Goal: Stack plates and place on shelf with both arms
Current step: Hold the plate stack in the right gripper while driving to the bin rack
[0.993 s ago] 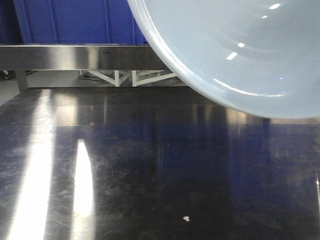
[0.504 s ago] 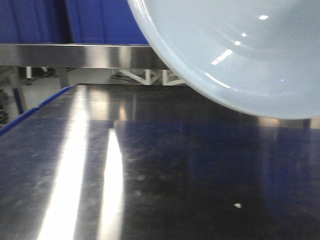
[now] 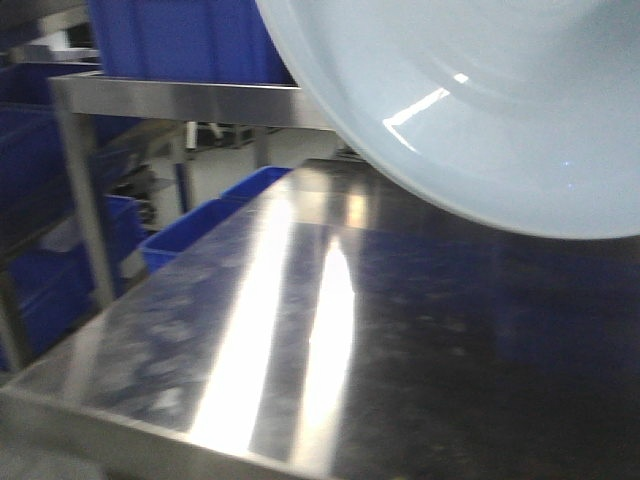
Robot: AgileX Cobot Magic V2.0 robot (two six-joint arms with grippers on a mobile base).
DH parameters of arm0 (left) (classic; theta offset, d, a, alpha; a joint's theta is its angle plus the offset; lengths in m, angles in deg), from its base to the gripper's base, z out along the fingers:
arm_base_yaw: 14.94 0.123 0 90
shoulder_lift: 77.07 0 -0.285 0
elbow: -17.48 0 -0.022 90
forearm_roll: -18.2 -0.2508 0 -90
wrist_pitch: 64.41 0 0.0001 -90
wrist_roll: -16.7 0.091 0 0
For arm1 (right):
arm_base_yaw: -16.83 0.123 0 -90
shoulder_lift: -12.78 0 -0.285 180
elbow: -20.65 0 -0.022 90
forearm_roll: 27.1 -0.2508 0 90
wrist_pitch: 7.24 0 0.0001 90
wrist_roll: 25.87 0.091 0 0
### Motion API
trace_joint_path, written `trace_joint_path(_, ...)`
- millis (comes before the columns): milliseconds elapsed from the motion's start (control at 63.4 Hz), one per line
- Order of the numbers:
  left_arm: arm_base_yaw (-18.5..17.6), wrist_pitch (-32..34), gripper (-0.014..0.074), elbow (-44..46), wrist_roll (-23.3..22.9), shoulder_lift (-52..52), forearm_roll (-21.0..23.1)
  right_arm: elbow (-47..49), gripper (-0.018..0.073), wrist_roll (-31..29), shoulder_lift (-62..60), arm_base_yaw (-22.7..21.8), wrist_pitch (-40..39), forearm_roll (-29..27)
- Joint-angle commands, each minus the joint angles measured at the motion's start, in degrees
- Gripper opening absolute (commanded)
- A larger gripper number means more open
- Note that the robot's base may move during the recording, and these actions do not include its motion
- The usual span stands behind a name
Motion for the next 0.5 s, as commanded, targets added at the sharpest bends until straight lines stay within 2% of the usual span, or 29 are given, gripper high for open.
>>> trace_joint_path(0,0.2,4.8,0.0084,1.5,0.0,-0.3,0.3,1.9,0.0057,-0.3,-0.1,-0.2,-5.7,-0.1)
trace_joint_path(489,0.2,4.8,0.0084,1.5,0.0,-0.3,0.3,1.9,0.0057,-0.3,-0.1,-0.2,-5.7,-0.1)
